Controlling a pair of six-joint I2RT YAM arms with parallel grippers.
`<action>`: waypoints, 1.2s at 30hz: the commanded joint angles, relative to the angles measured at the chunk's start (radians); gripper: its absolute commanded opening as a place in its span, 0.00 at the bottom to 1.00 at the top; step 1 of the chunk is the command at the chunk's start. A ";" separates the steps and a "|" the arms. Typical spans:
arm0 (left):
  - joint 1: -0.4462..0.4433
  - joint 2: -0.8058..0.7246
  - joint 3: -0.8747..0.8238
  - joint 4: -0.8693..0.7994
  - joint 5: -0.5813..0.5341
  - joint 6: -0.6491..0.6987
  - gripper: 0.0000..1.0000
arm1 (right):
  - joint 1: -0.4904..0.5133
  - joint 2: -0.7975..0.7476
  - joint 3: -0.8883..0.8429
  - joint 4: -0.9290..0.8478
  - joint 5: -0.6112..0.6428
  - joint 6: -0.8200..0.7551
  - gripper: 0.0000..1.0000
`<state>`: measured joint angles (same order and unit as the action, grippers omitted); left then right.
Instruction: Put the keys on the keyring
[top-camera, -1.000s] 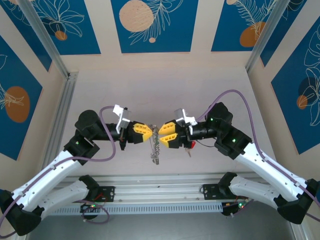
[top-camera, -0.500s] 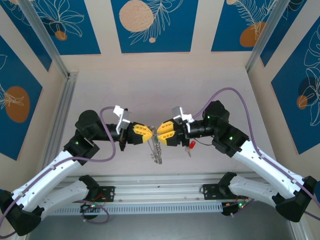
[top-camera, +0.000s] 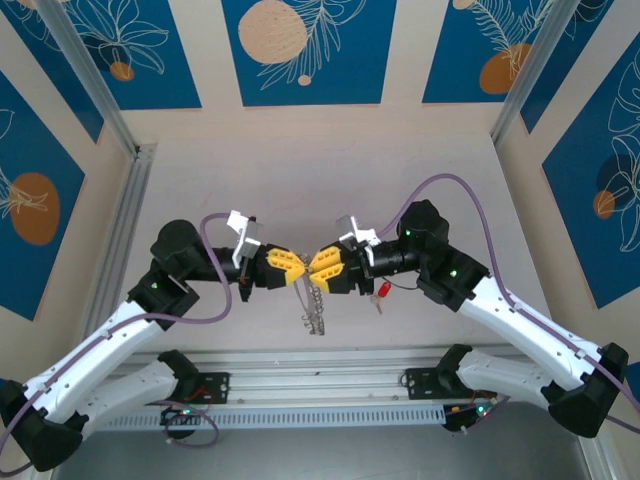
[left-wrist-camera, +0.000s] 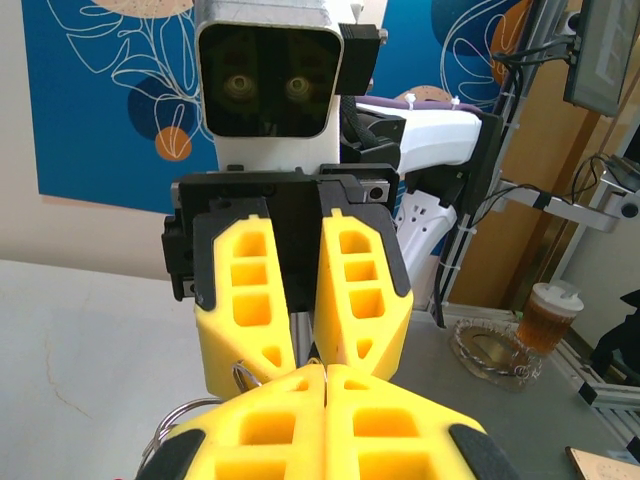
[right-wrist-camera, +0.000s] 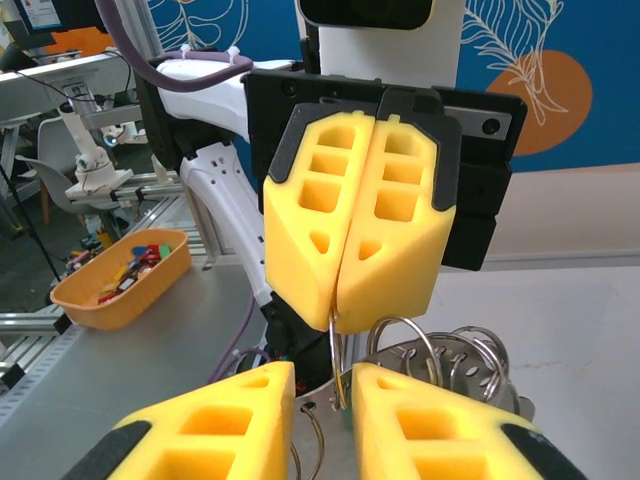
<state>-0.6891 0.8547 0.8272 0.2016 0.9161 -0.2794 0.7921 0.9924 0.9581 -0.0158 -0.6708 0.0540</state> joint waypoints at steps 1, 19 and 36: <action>0.007 -0.008 0.024 0.060 0.015 0.008 0.00 | 0.008 -0.001 0.030 0.007 -0.021 0.007 0.18; 0.006 -0.024 0.313 -0.735 -0.271 0.476 0.45 | 0.031 0.081 0.281 -0.505 0.282 -0.224 0.00; -0.004 0.098 0.384 -0.835 -0.179 0.542 0.27 | 0.135 0.179 0.431 -0.676 0.402 -0.289 0.00</action>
<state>-0.6888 0.9550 1.1828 -0.6125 0.6952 0.2447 0.9192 1.1816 1.3415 -0.6899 -0.2607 -0.2142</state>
